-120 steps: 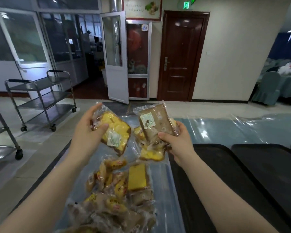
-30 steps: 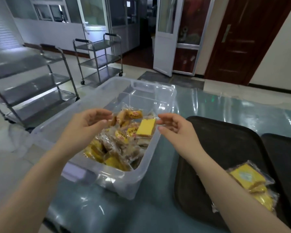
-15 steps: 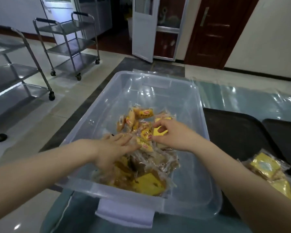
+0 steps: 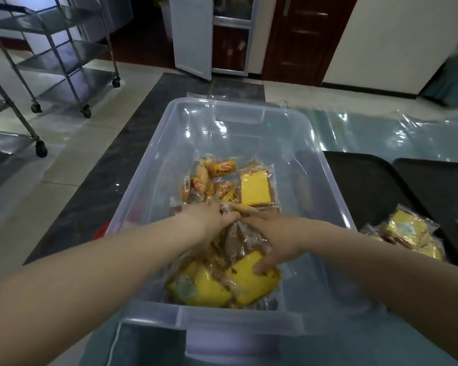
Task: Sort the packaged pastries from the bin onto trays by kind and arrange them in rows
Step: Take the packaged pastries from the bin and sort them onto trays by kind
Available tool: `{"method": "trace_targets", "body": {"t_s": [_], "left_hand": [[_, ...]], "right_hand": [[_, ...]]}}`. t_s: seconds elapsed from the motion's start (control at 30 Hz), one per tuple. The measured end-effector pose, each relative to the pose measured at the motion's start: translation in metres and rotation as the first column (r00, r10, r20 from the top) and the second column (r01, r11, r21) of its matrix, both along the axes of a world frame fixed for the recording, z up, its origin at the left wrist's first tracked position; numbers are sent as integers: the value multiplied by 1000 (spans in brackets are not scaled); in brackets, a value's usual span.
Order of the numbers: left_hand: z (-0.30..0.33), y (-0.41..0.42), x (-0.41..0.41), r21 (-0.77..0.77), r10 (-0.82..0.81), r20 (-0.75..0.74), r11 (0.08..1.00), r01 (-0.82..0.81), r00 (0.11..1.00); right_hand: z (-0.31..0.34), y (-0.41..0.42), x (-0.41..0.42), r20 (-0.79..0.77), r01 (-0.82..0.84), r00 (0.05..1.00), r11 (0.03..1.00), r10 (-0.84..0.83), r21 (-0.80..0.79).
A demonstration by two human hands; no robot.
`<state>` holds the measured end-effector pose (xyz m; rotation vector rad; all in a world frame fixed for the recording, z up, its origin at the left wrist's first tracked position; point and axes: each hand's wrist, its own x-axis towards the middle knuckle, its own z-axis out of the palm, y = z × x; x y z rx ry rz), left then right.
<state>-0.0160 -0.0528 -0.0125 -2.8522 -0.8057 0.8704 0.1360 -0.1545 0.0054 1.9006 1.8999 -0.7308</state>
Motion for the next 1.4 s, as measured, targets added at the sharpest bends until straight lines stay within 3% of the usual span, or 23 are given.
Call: {"method": "trace_targets", "body": {"t_s": [0.1,0.33,0.47,0.63,0.73,0.83,0.97,1.07,1.23,1.4], "left_hand": [[0,7,1,8,-21,63,1000,20,998],[-1,15,2,-5,19,160,1000,-18,987],[6,19,2,6,66,230,998,-69,971],[17,31,0,-37,140,322,990,-135,937],[24,40,-4,-26,181,463,981,-191,868],[32,50,-8,-28,200,645,971,-239,738],[38,55,-10,46,96,825,971,-235,558],[41,55,-10,109,29,872,962,-251,489],[50,48,-10,83,-2,931,976,-204,366],[60,36,-13,101,-35,946,977,-189,323]], "right_hand": [[-8,15,0,114,107,988,994,-105,-16],[-34,42,-5,5,358,931,914,-364,-190],[-37,48,-4,33,456,889,881,-456,-127],[-30,54,4,11,450,893,893,-449,-18],[-21,59,11,-80,491,871,855,-484,165],[-3,62,17,-215,563,826,745,-521,358],[15,60,23,-276,553,828,628,-489,548],[24,56,23,-308,537,836,557,-454,633],[36,45,25,-383,551,828,462,-410,696],[46,27,25,-456,565,821,369,-344,738]]}}
